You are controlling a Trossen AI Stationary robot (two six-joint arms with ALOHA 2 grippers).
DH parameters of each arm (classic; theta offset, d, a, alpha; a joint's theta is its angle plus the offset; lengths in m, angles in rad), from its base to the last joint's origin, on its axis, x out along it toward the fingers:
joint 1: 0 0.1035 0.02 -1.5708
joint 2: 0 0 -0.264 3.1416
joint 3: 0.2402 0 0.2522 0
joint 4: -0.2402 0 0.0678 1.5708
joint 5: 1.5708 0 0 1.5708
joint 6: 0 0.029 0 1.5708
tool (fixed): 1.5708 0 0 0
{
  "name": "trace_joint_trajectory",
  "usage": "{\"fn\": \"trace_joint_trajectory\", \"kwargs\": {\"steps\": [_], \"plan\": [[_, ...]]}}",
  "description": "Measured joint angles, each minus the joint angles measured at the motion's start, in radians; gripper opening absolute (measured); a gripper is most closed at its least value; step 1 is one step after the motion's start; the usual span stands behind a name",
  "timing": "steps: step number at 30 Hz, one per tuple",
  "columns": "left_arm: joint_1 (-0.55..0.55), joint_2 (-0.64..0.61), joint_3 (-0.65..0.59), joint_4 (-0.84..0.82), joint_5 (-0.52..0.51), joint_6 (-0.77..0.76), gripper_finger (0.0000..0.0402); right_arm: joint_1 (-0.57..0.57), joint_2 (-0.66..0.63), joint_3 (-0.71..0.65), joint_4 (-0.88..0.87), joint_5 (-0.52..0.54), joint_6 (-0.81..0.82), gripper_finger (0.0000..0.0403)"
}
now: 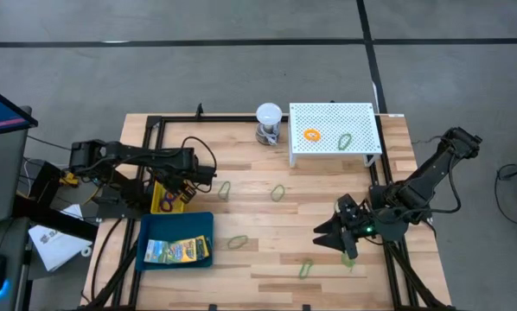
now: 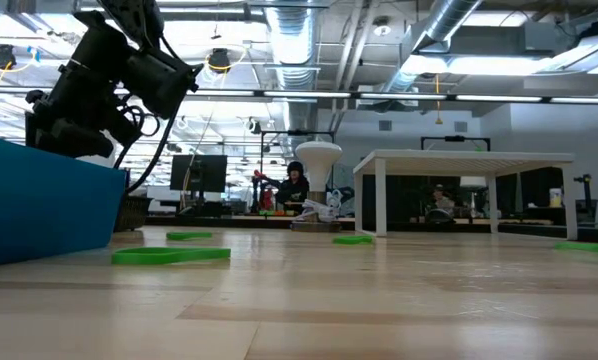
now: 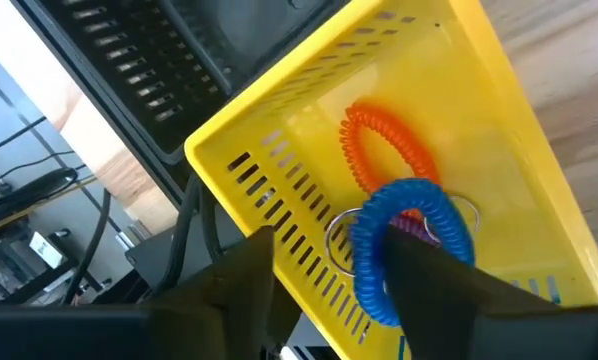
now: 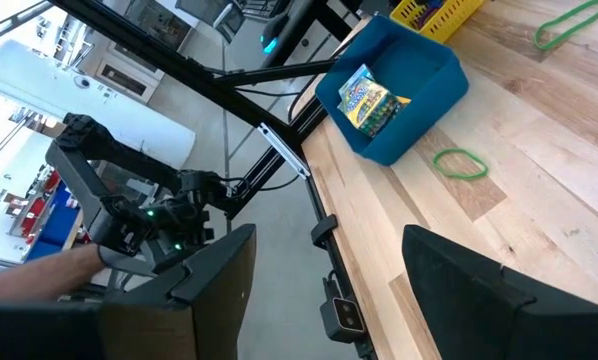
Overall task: Pick & Place Office Desk Supplies
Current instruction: Put the top blue spring keychain into the yellow bin, then put the bottom green spring keychain into the yellow bin
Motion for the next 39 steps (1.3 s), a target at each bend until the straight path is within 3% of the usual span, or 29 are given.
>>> {"fn": "trace_joint_trajectory", "kwargs": {"steps": [11, 19, 22, 27, 31, 37, 39], "plan": [[0.000, -0.166, 0.002, 0.002, -0.003, -0.009, 0.0245, -0.009, 0.000, 0.000, 0.000, 0.000, 0.000, 0.0249], [0.000, -0.260, 0.003, 0.023, -0.003, -0.121, 0.0251, -0.020, 0.000, 0.000, 0.001, -0.001, -0.008, 0.0249], [0.000, -0.247, 0.003, -0.077, -0.008, -0.133, 0.0246, -0.020, 0.000, 0.000, 0.002, -0.003, -0.008, 0.0249], [-0.009, -0.262, 0.003, -0.039, -0.006, -0.163, 0.0235, -0.020, 0.000, 0.000, 0.001, -0.007, -0.009, 0.0249], [-0.009, -0.253, 0.002, -0.020, 0.016, -0.167, 0.0185, -0.020, 0.000, 0.000, 0.000, -0.008, -0.009, 0.0249], [-0.009, -0.253, 0.002, 0.021, 0.024, -0.167, 0.0027, -0.019, 0.000, 0.000, 0.000, -0.008, -0.011, 0.0249], [-0.009, -0.253, 0.002, 0.053, 0.029, -0.166, 0.0013, -0.019, 0.000, 0.000, 0.000, -0.008, -0.011, 0.0249]]}}
